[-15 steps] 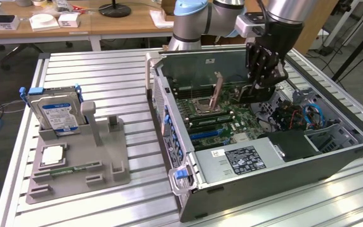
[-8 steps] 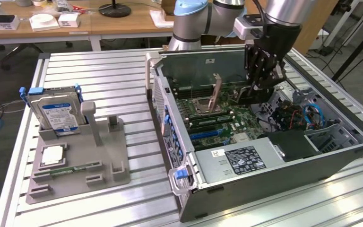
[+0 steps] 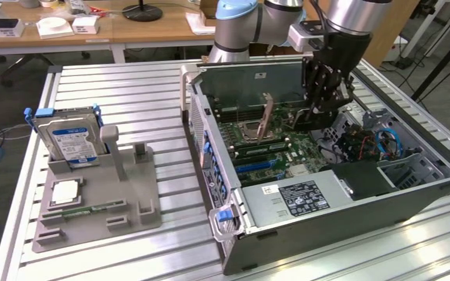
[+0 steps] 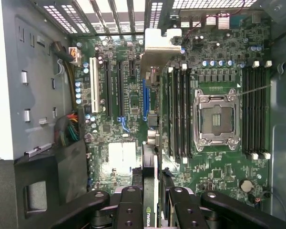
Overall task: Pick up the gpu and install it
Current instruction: 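Insert the gpu into the slot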
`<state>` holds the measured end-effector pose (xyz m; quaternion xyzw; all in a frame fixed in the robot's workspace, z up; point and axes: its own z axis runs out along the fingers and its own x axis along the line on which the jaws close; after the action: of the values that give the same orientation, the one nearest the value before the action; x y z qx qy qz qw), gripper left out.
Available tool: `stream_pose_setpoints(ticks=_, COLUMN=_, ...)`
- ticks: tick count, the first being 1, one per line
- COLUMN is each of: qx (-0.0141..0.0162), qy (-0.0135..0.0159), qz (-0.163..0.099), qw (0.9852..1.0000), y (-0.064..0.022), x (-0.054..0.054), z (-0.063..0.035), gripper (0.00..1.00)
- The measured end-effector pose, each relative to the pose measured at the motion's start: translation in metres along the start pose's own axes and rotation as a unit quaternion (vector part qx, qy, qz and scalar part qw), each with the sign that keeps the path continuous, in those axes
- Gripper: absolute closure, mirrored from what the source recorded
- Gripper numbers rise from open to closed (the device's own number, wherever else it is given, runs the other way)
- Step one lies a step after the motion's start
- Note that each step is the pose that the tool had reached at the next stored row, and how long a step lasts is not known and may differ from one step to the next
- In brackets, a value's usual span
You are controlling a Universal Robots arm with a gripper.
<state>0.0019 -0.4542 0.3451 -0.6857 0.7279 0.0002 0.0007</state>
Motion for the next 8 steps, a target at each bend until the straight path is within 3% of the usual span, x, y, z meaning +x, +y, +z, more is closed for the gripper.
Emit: stream_pose_setpoints(ticks=8, qx=0.0000, qy=0.0000, qz=0.000, qw=1.0000, y=0.0016, x=0.0001, z=0.0040, gripper=0.74)
